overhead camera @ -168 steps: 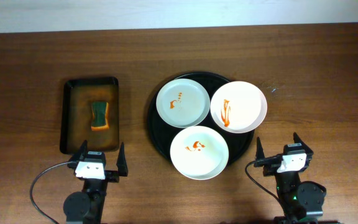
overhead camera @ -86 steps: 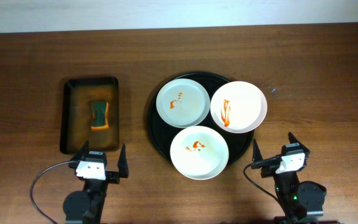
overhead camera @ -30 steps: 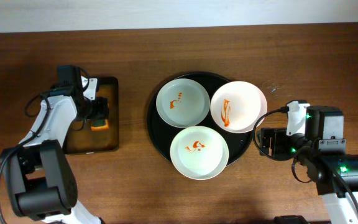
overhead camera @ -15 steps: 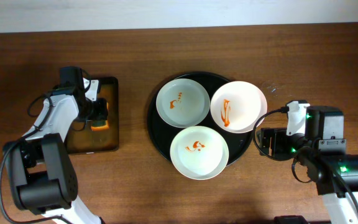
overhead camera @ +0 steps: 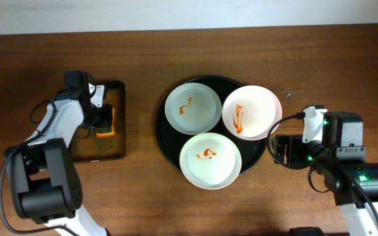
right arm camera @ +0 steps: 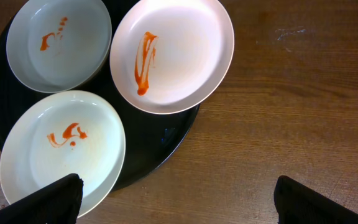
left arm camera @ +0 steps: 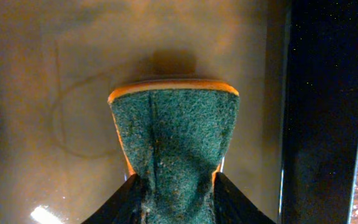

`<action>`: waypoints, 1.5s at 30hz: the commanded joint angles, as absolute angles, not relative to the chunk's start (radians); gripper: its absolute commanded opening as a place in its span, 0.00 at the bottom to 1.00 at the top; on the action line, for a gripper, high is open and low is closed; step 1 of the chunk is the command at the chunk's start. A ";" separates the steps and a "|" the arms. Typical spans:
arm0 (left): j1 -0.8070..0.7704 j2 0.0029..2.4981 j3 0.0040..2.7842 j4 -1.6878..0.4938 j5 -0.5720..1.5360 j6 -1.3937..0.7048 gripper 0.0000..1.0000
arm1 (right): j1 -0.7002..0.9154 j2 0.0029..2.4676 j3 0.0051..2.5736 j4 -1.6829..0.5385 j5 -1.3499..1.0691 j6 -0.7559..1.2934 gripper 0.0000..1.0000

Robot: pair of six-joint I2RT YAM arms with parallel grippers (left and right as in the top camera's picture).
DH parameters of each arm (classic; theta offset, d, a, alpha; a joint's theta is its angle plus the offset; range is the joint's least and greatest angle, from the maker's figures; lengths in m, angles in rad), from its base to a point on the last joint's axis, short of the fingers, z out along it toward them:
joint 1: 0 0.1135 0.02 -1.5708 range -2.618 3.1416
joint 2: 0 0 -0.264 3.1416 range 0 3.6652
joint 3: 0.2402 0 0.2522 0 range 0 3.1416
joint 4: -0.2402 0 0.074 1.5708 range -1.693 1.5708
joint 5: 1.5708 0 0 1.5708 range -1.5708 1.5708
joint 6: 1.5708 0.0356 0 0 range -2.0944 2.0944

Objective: Clean dirty plates on tray and stack at the side
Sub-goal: 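Lift the sponge with the left gripper out of the tray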

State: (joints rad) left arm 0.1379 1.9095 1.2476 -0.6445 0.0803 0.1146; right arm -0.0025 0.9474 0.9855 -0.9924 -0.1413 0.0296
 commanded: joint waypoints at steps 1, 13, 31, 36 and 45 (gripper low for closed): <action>0.140 1.932 1.244 -0.645 0.079 0.122 0.34 | -0.007 0.944 1.007 -0.992 -0.151 0.035 0.99; 0.140 1.932 1.220 -0.663 0.083 0.122 0.01 | -0.007 0.944 1.007 -0.992 -0.151 0.035 0.99; 0.139 1.621 1.253 -0.788 0.260 0.122 0.01 | -0.007 0.944 1.007 -0.971 -0.150 0.035 0.99; 0.139 1.621 1.253 -0.795 0.332 0.122 0.00 | -0.007 0.944 1.007 -0.979 -0.150 0.035 0.99; 0.219 1.621 1.252 -0.794 0.504 0.123 0.01 | -0.007 0.944 1.007 -0.987 -0.150 0.035 0.99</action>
State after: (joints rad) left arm 0.1650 1.6474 1.2400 -0.7971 0.3943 0.1162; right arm -0.0025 0.9474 0.9855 -0.9821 -0.1413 0.0299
